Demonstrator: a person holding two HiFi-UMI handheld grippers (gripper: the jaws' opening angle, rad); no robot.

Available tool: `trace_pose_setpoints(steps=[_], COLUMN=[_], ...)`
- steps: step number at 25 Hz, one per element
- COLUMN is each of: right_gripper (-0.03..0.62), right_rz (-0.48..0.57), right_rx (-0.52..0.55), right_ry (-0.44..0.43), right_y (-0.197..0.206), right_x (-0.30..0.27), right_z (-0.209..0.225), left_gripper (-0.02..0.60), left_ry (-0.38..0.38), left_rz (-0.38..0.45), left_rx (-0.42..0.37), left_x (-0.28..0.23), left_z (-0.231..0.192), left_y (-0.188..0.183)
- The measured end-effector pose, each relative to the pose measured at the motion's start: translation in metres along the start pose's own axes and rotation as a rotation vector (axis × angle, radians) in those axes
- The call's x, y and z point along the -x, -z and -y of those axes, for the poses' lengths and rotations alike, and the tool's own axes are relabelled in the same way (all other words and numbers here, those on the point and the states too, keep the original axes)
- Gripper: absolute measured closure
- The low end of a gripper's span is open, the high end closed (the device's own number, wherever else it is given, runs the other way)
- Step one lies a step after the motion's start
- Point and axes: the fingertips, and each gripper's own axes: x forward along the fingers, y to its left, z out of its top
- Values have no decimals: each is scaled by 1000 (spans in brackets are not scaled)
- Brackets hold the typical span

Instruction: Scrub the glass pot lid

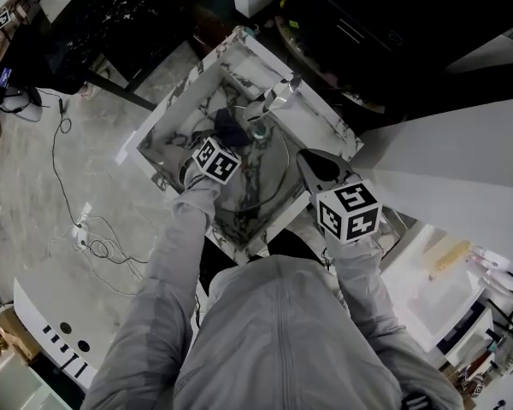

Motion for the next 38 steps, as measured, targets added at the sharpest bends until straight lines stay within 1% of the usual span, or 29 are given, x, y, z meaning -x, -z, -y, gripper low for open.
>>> trace_pose_setpoints(steps=[2, 8, 13, 16, 21, 24, 29, 33, 34, 37, 38], right_gripper=[559, 559, 559, 559, 559, 559, 559, 559, 559, 559, 559], right_rz=[-1, -8, -8, -10, -11, -12, -13, -11, -11, -9, -9], right_rx=[-3, -12, -16, -15, -15, -18, -17, -21, -21, -20, -18], right_ry=[2, 6, 6, 4, 4, 4, 5, 11, 12, 10, 7], right_y=[1, 5, 7, 7, 6, 7, 8, 7, 7, 7, 7], right_x=[0, 1, -1, -2, -2, -2, -3, -1, -1, -2, -3], right_z=[1, 4, 4, 4, 4, 5, 4, 6, 6, 6, 5], left_gripper=[514, 514, 514, 514, 514, 514, 514, 514, 514, 514, 514], left_ry=[25, 79, 165, 200, 269, 297, 355, 376, 389, 462, 469], left_rz=[-9, -1, 36, 51, 69, 76, 99, 95, 96, 91, 92], left_rx=[-34, -70, -21, -37, -26, -53, -70, -123, -132, -141, -153], left_x=[-4, -7, -7, -5, -1, 1, 7, 10, 10, 12, 15], left_z=[14, 43, 69, 85, 106, 122, 150, 166, 170, 183, 184], left_y=[-2, -14, -24, -31, -40, -46, -57, -61, -61, -58, -58])
